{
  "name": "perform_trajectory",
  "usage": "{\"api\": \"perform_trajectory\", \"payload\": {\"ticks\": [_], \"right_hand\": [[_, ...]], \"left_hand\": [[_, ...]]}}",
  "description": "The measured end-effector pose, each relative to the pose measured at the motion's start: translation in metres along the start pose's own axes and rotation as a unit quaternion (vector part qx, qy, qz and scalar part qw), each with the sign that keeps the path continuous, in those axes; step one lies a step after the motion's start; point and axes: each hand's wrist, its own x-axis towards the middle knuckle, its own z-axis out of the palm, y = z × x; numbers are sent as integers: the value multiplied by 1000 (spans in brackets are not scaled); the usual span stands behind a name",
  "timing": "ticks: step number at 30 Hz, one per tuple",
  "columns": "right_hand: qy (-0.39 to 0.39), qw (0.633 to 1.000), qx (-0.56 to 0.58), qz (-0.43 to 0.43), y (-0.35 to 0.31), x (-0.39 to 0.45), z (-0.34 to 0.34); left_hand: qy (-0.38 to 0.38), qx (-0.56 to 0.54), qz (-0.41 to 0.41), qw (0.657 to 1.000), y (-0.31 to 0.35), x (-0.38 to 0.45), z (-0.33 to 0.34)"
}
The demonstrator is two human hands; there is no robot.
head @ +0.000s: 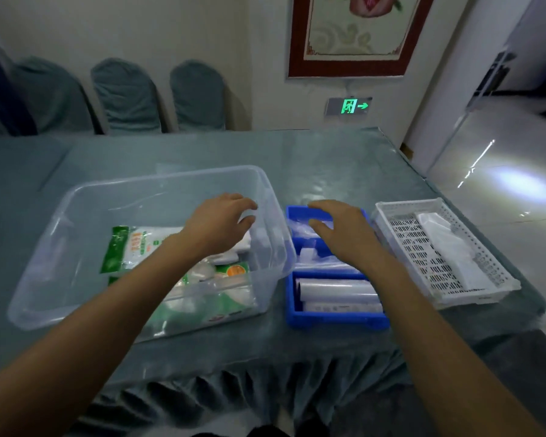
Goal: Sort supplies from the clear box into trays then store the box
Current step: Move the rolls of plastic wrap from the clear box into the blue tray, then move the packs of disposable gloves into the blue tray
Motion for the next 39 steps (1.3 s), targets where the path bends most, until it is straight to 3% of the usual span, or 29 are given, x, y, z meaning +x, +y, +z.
{"api": "perform_trajectory", "payload": {"ticks": [9, 18, 23, 32, 39], "right_hand": [[-118, 989, 1, -88, -112, 49, 92], [-250, 955, -94, -129, -132, 134, 180], [-294, 935, -111, -162, -133, 171, 220], [-360, 916, -106, -141, -126, 197, 286], [-343, 924, -133, -99, -123, 199, 296]], "left_hand": [[-14, -10, -140, 990, -129, -95, -14], [-41, -29, -234, 971, -202, -96, -5], [-77, -29, -254, 964, -228, -73, 3], [-159, -64, -284, 943, -256, -67, 30], [-210, -94, -269, 935, -258, -67, 37]]}}
